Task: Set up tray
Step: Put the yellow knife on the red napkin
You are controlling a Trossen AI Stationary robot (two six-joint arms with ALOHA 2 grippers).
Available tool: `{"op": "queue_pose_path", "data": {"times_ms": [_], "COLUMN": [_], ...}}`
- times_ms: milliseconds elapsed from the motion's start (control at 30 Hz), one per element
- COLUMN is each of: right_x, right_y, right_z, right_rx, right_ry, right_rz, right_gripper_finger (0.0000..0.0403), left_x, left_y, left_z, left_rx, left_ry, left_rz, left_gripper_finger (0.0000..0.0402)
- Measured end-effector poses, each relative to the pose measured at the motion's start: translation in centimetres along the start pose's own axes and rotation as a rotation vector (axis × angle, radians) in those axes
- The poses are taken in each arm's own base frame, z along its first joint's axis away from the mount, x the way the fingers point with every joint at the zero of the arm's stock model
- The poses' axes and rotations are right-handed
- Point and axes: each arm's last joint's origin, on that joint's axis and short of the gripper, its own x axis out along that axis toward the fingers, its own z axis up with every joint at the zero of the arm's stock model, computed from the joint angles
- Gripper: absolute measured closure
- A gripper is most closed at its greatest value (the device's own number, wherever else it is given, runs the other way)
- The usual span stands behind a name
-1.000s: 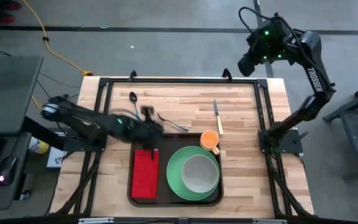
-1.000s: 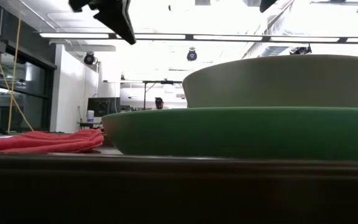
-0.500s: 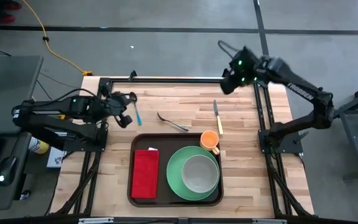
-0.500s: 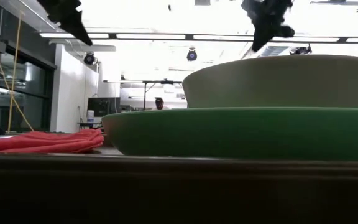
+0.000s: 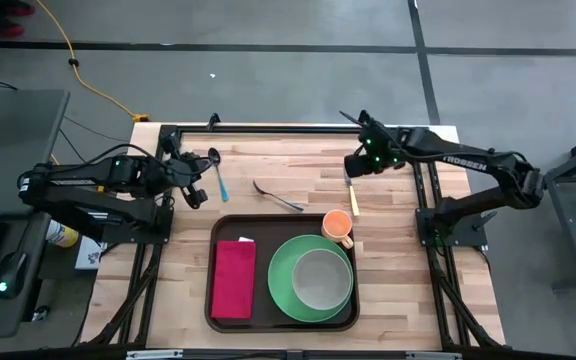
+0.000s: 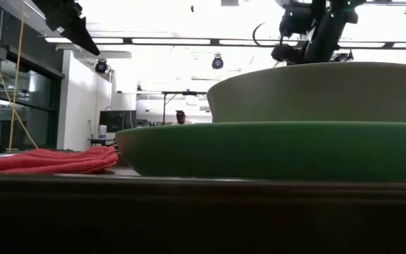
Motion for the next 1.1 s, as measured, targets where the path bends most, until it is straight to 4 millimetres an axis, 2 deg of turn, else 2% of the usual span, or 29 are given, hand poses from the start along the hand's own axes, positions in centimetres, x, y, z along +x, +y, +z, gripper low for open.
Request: {"op": "queue_pose_path", "data": {"times_ms": [100, 233, 367, 467, 733, 1100], "right_x": [1.1, 2.1, 2.8, 3.5, 7.3, 8.1], "right_y": [-0.5, -0.5, -0.7, -0.6, 0.2, 0.1], "right_z": [-0.6, -0.9, -1.1, -1.1, -2.1, -2.4], "right_rx": [0.037, 0.076, 0.110, 0.118, 0.098, 0.115], "right_ry": [0.039, 0.048, 0.059, 0.083, 0.202, 0.187], "right_rz": [0.023, 0.099, 0.073, 0.062, -0.020, -0.096], "right_gripper_finger": [0.0366, 0.0308, 0.0257, 0.0235, 0.0237, 0.0245], "left_x": [0.0, 0.0, -0.2, -0.4, -1.4, -1.7], "left_y": [0.0, 0.0, 0.1, 0.2, 1.0, 1.3], "left_z": [0.0, 0.0, -0.1, -0.2, -0.8, -1.0], "left_rx": [0.036, 0.103, 0.114, 0.128, 0.125, 0.113], "left_ry": [-0.001, -0.001, -0.005, -0.013, -0.057, -0.073], "left_rz": [0.008, -0.005, -0.017, -0.034, -0.036, -0.037], "left_gripper_finger": [0.0371, 0.0371, 0.0371, 0.0371, 0.0371, 0.0371]}}
